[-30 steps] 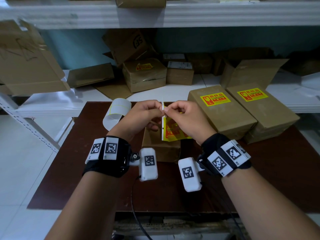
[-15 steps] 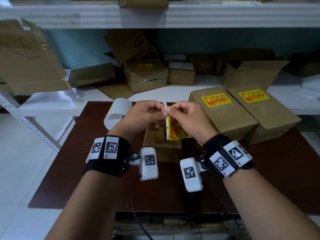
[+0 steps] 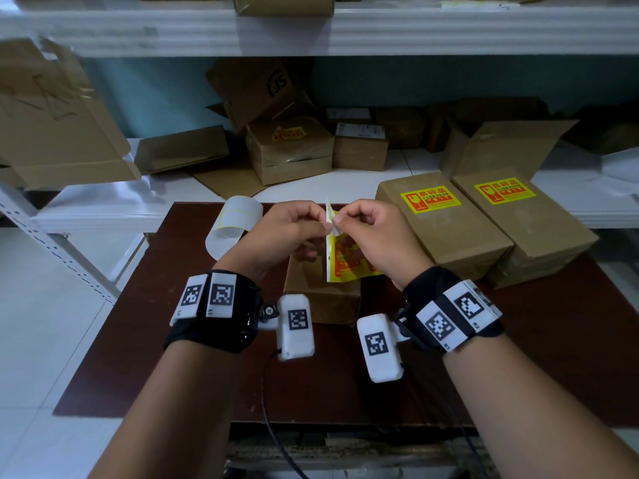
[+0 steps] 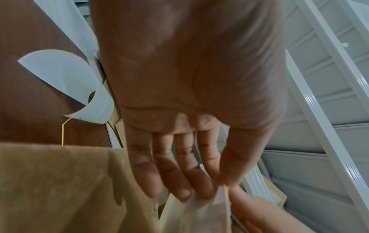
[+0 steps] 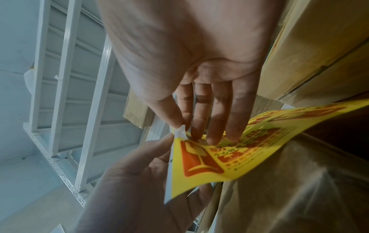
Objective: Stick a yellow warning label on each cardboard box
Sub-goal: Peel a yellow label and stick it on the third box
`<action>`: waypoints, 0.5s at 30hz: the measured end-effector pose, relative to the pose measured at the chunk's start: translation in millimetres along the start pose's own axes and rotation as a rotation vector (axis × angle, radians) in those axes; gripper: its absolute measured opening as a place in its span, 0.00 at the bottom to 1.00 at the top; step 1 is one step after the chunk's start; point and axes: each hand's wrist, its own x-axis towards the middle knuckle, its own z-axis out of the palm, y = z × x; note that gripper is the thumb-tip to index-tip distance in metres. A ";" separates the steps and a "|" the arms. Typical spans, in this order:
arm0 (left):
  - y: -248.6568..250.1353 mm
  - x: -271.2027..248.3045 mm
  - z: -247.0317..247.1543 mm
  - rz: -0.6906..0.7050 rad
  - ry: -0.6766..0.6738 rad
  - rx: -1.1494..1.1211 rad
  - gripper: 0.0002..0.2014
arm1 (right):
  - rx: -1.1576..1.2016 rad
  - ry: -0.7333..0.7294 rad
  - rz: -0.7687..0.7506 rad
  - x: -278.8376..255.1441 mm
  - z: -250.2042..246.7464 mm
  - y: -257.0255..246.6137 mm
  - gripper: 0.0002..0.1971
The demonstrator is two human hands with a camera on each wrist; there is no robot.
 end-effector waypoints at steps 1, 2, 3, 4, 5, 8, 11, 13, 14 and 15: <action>0.1 -0.2 0.0 -0.002 -0.001 -0.005 0.05 | 0.000 0.001 0.005 -0.6 -0.6 -0.9 0.06; 0.6 -0.6 0.1 -0.005 -0.002 -0.016 0.03 | -0.002 0.003 0.007 -1.0 -1.1 -1.7 0.06; 1.5 -1.1 0.2 -0.008 0.000 -0.032 0.02 | -0.007 0.005 0.007 -1.2 -1.0 -2.5 0.07; 2.2 -1.3 0.5 -0.014 0.003 -0.047 0.02 | -0.015 0.004 0.006 -1.2 -1.2 -3.2 0.07; 2.9 -1.2 1.1 -0.022 0.010 -0.054 0.03 | -0.025 0.000 0.006 -1.4 -0.8 -3.8 0.07; 3.6 0.6 3.6 -0.029 0.048 -0.016 0.07 | -0.032 -0.015 0.010 -2.1 0.4 -4.3 0.06; 3.1 1.6 3.9 -0.038 0.068 0.006 0.07 | -0.044 -0.018 0.006 -3.0 0.6 -4.5 0.06; 2.6 2.0 2.5 -0.040 0.067 0.008 0.07 | -0.050 -0.010 0.003 -2.6 0.9 -4.2 0.06; 2.3 2.0 1.8 -0.039 0.065 0.011 0.07 | -0.043 -0.006 0.007 -2.2 0.9 -3.8 0.06; 2.3 1.9 1.4 -0.037 0.063 0.011 0.07 | -0.026 -0.004 0.018 -1.7 1.1 -3.3 0.06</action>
